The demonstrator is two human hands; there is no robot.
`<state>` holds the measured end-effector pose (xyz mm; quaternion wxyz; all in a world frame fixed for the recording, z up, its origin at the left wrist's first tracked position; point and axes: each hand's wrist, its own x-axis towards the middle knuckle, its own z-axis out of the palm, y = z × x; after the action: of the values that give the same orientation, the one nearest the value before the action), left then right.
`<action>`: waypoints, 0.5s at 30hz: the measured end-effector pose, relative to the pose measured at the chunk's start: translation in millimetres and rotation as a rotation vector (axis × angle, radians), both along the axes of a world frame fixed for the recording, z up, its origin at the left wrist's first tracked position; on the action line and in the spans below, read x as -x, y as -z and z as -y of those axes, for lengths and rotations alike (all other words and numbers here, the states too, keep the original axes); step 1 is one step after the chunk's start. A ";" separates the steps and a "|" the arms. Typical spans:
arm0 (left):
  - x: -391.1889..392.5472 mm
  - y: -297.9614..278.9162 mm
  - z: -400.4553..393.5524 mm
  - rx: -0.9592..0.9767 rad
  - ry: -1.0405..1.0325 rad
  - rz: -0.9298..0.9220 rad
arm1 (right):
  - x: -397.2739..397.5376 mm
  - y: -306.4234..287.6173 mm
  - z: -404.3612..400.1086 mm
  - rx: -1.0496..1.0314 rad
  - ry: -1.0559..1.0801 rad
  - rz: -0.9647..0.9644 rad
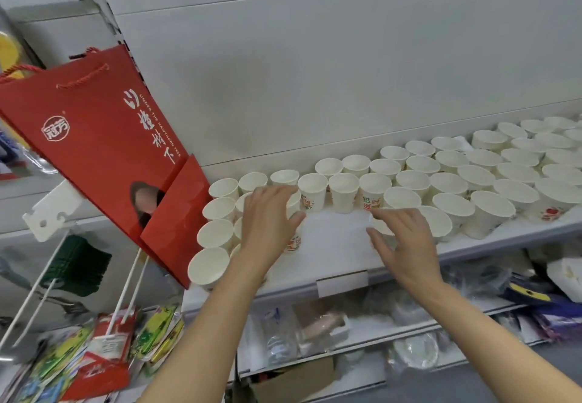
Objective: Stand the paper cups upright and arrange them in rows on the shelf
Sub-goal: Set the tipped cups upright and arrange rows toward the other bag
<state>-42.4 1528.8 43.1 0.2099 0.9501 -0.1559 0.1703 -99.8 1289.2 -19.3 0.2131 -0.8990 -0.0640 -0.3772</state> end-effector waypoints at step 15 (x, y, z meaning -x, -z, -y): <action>-82.6 25.1 81.3 -0.572 -0.191 -0.158 | -99.2 -25.9 41.2 0.235 -0.254 -0.283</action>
<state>40.3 1447.5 18.0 -0.0715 0.9912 -0.0907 0.0640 -0.6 1248.0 6.7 0.1596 -0.9463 -0.1896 -0.2076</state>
